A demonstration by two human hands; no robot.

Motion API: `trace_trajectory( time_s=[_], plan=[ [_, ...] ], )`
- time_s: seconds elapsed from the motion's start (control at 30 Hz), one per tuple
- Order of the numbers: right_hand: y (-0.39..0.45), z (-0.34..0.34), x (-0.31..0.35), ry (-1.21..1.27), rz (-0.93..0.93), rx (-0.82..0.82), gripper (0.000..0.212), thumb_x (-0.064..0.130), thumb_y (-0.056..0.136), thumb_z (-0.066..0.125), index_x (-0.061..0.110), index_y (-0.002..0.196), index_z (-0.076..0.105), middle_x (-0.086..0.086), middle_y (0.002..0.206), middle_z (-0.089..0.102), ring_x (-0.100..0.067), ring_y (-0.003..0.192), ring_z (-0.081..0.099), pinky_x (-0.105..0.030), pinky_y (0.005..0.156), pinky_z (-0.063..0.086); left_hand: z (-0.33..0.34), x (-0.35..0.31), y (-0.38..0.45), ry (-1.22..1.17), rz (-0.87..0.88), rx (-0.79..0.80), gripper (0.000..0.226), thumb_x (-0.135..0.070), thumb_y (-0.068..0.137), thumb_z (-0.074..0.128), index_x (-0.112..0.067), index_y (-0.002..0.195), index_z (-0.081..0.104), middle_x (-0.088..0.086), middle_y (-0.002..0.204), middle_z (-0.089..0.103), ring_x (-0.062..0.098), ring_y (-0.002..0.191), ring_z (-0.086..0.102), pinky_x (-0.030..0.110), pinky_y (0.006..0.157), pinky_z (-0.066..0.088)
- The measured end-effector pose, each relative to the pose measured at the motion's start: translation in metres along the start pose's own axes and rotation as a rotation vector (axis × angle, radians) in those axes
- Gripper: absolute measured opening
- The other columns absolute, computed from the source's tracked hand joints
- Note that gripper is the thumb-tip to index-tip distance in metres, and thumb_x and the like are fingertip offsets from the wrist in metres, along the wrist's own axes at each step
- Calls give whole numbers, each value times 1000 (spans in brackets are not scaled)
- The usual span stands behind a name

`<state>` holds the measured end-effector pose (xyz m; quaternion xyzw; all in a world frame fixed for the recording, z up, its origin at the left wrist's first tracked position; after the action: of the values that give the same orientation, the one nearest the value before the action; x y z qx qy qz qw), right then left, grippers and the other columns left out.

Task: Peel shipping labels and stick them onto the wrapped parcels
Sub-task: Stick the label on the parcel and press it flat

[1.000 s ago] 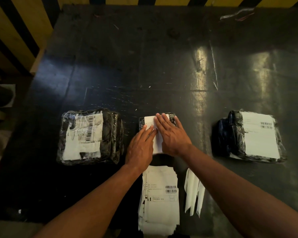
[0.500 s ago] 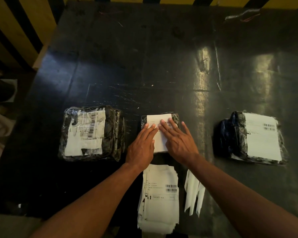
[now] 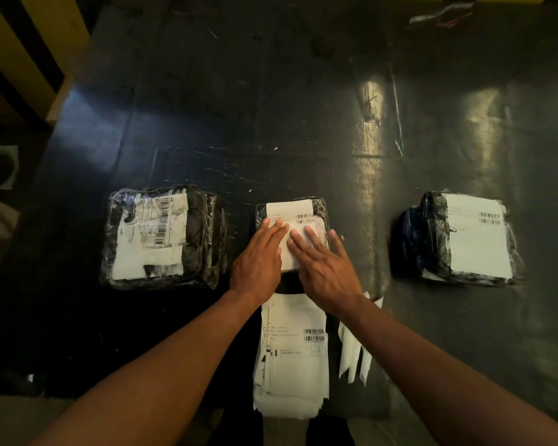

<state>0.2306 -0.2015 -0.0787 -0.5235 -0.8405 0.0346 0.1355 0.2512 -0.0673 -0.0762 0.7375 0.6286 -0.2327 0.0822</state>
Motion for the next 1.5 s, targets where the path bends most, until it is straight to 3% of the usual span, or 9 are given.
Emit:
trace_trajectory(
  time_s=[0.17,0.33,0.53,0.73,0.9,1.13,1.23,1.33,1.5],
  plan=[
    [-25,-1,-22,-45,88,11,63,46,103,18,24,160,30,1,166,30,-21,157,19,-54,126,-4,-6,0,0,-18,17,0,53,-21,110,40,-27,161,30,-11,170,22,7,158,8,25,119,15],
    [-37,5,-24,2,26,49,63,47,105,14,28,164,8,6,171,8,-20,159,-6,-53,128,-5,-4,-1,0,-10,-1,11,53,-21,110,39,-29,162,26,-12,170,19,7,158,6,28,122,17],
    [-62,16,-36,-47,-67,84,60,47,108,14,30,164,3,12,171,-5,-17,159,-13,-53,127,-5,-1,2,0,9,8,35,54,-23,111,37,-30,162,23,-12,171,15,8,159,4,34,124,20],
    [-47,-6,-34,127,-10,-143,50,30,106,36,16,153,44,-5,163,37,-25,156,22,-49,126,25,2,-7,-2,188,67,97,63,-23,110,36,-26,164,5,-5,173,-2,16,159,-10,45,130,5],
    [-12,11,-11,216,-6,-88,53,20,106,33,17,159,34,-2,165,34,-19,156,22,-49,126,26,15,-19,-22,392,243,111,72,-14,105,39,-18,164,-1,0,169,-18,18,156,-19,41,124,-15],
    [-14,12,-14,194,24,-93,59,21,105,50,21,161,29,1,166,30,-17,156,20,-51,126,25,15,8,-69,490,291,189,81,-21,102,38,-16,161,-16,5,168,-26,21,156,-23,46,128,-8],
    [-17,11,-14,192,15,-93,56,26,107,42,22,161,29,2,166,29,-16,156,19,-50,126,25,10,14,-79,463,255,203,81,-29,100,39,-19,163,-10,2,170,-21,20,157,-20,46,129,-7],
    [-17,10,-14,258,43,-84,57,36,106,22,24,161,29,5,166,29,-13,157,17,-49,127,23,1,5,-76,285,208,147,72,-30,100,40,-19,165,10,-1,173,0,17,159,-7,39,129,-6],
    [-18,13,-14,316,62,-112,59,38,104,22,26,161,29,7,167,26,-10,157,14,-48,128,21,-1,-24,-44,206,220,126,71,-25,96,48,-11,161,25,4,167,25,17,158,15,38,131,5]
  ],
)
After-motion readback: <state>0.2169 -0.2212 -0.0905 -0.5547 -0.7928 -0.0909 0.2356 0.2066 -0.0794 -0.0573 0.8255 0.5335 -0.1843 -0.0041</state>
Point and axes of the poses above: each hand's wrist, its own y-axis towards the middle knuckle, its own z-axis out of the palm, x = y × z, the point moved 7 cm from there along y, towards the middle knuckle
